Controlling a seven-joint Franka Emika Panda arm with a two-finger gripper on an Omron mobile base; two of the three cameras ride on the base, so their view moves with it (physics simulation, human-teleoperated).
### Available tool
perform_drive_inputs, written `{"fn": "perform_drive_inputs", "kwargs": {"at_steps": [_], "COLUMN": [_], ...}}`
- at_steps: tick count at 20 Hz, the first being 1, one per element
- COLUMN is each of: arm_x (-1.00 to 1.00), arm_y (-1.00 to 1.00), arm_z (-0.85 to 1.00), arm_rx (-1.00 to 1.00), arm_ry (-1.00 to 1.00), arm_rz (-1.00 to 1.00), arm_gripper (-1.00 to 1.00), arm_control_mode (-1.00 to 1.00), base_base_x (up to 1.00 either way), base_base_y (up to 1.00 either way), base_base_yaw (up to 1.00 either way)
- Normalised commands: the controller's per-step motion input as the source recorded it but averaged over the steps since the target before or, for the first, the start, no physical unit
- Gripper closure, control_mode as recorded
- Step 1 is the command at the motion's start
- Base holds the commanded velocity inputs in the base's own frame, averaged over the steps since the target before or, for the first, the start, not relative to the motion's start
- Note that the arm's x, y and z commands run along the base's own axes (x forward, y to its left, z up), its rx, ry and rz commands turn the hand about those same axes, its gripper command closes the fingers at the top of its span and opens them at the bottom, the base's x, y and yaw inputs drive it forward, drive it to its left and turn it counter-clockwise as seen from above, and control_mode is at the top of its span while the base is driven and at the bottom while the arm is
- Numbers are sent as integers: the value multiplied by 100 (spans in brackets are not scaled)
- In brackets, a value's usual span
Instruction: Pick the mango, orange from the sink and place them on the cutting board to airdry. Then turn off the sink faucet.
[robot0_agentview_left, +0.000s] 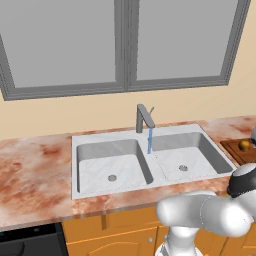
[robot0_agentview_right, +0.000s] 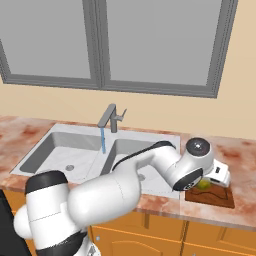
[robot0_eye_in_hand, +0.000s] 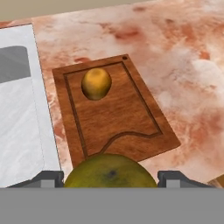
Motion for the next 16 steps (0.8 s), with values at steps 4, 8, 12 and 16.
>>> {"fn": "perform_drive_inputs", "kwargs": {"at_steps": [4, 8, 12, 16], "arm_x": [13, 12, 2, 1], "arm_y": [-2, -7, -8, -9], "arm_z": [-23, -19, -17, -12], "arm_rx": [0, 0, 1, 1], "arm_ry": [0, 0, 0, 0], "arm_rz": [1, 2, 2, 2], "arm_gripper": [100, 100, 100, 100], "arm_control_mode": [-100, -100, -100, -100], "base_base_x": [0, 0, 0, 0], "base_base_y": [0, 0, 0, 0], "base_base_yaw": [0, 0, 0, 0]}}
